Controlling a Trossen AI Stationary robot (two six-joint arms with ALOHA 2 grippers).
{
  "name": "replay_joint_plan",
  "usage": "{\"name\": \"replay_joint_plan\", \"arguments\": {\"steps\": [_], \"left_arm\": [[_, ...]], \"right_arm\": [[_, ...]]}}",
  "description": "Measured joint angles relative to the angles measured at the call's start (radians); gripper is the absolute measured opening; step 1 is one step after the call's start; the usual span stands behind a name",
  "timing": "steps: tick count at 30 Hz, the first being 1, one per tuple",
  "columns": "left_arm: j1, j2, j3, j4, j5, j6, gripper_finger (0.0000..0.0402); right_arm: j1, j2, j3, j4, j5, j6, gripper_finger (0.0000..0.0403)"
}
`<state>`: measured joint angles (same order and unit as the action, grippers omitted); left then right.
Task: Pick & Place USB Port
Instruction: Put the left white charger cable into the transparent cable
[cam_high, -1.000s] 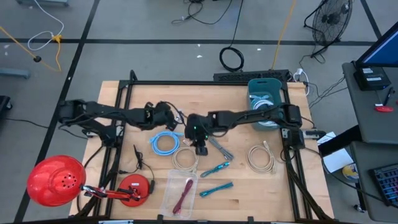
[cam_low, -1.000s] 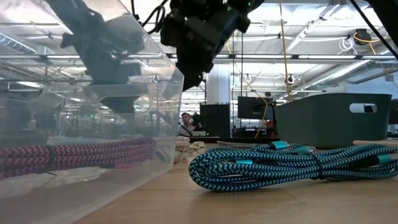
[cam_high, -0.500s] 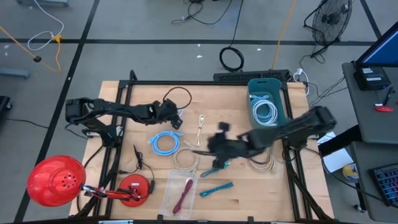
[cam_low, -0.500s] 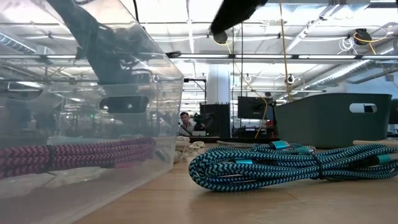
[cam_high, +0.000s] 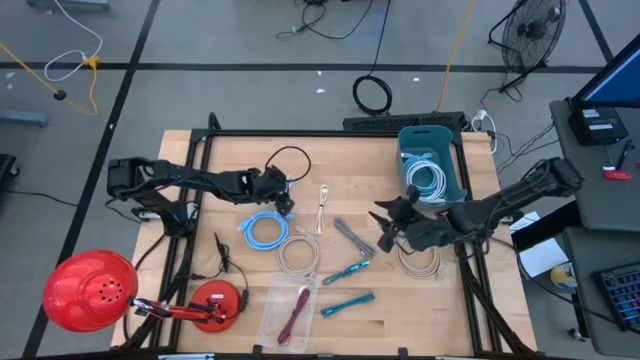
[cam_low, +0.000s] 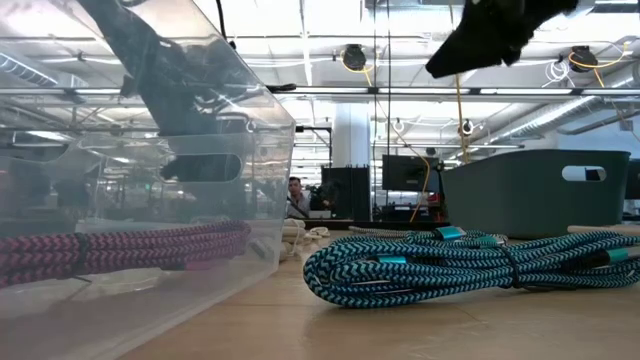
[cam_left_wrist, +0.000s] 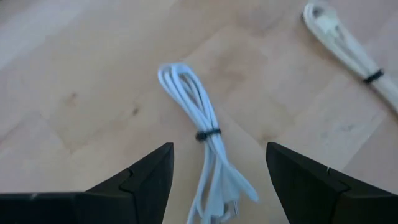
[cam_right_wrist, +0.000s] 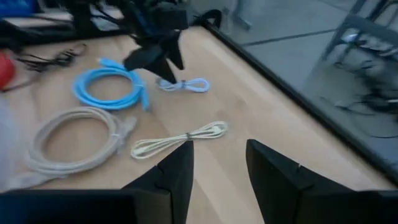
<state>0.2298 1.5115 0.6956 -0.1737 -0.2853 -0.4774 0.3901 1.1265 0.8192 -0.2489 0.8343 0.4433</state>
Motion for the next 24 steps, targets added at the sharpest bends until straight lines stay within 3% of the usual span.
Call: {"name": "replay_joint_plan", "arguments": {"steps": [7,13,17,24], "left_arm": [[-0.007,0.080,0.000,-0.009,0.018,-0.022,0.0260],[0.006,0.132,0.004,0.000,0.031,-0.026,0.0252],[0.004,0.130,0.004,0.013,0.024,-0.026,0.0209],[0.005,0.125,0.003,0.019,0.024,-0.022,0.0100]], "right_arm": [[0.000,-0.098,-0.124,0.255,-0.039,-0.098,0.0141],[0.001,-0.102,-0.129,0.311,-0.106,-0.144,0.0140],[0.001,-0.102,-0.129,0.313,-0.107,-0.142,0.0139],[0.001,-0.096,-0.129,0.315,-0.104,-0.115,0.0139]]}}
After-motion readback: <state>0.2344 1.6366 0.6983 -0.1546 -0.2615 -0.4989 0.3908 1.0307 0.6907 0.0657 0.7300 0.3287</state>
